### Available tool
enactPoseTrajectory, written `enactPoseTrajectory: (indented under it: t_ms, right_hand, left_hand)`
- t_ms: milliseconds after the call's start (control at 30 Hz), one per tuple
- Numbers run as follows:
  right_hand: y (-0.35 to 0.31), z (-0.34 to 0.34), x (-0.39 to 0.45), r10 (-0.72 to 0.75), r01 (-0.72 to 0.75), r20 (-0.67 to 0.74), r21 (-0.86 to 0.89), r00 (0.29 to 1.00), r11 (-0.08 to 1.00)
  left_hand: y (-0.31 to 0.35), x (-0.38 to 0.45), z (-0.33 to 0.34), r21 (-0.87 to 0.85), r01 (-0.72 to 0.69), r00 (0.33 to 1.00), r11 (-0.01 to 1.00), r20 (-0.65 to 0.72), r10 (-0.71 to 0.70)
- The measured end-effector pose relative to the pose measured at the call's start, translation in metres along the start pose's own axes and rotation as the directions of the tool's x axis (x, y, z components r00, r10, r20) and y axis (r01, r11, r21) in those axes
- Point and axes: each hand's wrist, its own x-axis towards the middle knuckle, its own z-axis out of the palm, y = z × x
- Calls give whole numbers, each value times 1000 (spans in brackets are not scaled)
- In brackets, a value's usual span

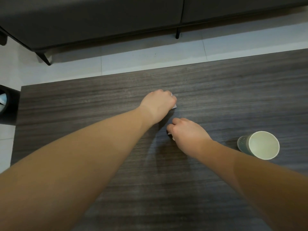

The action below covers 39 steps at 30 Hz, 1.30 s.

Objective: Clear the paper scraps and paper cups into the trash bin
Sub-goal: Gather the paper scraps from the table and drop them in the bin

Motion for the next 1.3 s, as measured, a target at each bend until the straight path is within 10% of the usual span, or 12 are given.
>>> enactPoseTrajectory:
  t_ms: [567, 1300]
  right_hand:
    - [-34, -34, -3, -75, 72, -36, -76, 997, 994]
    - [-273, -58, 39, -395, 390, 44, -291, 918, 873]
  left_hand:
    - [-21, -71, -7, -58, 43, 999, 997, 23, -41]
    - [-127, -346, 13, -187, 393, 919, 900, 102, -380]
